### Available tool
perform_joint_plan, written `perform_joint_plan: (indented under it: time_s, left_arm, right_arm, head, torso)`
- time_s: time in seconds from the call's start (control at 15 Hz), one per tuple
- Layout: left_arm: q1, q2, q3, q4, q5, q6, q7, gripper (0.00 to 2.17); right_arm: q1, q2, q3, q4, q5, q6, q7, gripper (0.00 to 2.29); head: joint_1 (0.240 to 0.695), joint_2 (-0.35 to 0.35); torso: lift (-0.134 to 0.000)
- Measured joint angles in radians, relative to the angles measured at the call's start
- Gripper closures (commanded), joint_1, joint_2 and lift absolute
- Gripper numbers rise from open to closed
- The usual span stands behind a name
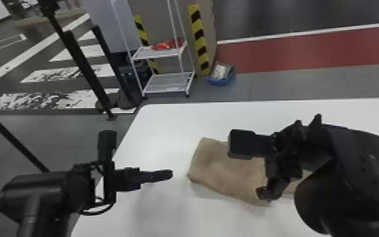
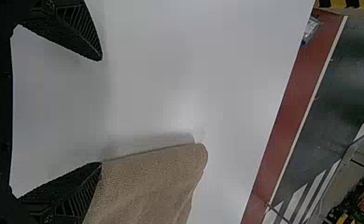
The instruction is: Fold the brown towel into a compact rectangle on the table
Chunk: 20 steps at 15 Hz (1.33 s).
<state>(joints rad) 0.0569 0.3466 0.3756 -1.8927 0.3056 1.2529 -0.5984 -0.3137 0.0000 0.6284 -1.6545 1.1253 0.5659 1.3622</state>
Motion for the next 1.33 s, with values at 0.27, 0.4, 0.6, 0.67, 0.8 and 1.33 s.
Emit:
perform_joint_plan:
  time_s: [0.27, 0.4, 0.6, 0.67, 0.8, 1.33]
  left_arm:
    - [-0.004, -0.001, -0.018, -0.002, -0.005, 0.004, 0.002, 0.08]
    - [-0.007, -0.005, -0.034, -0.004, -0.009, 0.009, 0.003, 0.08]
    - [-0.008, -0.011, -0.048, -0.012, -0.015, 0.016, 0.003, 0.08]
    - [-0.006, -0.013, -0.049, -0.015, -0.019, 0.019, 0.003, 0.08]
    - [-0.002, -0.015, -0.049, -0.018, -0.023, 0.019, 0.003, 0.08]
    - [0.0, -0.026, -0.062, -0.019, -0.041, 0.02, 0.002, 0.08]
  right_arm:
    - [0.081, 0.0, -0.075, -0.111, -0.066, 0.319, 0.0, 0.18]
    - [0.097, 0.0, -0.116, -0.158, -0.102, 0.426, 0.0, 0.18]
    - [0.103, 0.0, -0.142, -0.202, -0.158, 0.559, -0.026, 0.18]
    - [0.101, 0.0, -0.149, -0.206, -0.18, 0.605, -0.074, 0.18]
    - [0.097, 0.0, -0.159, -0.201, -0.236, 0.681, -0.184, 0.18]
    - [0.076, 0.0, -0.23, -0.131, -0.581, 0.728, -0.39, 0.18]
  head:
    - [0.695, 0.35]
    - [0.695, 0.35]
    - [0.695, 0.35]
    - [0.695, 0.35]
    - [0.695, 0.343]
    - [0.695, 0.349]
  torso:
    - [-0.128]
    - [-0.128]
    - [-0.128]
    - [-0.128]
    - [-0.128]
    - [-0.128]
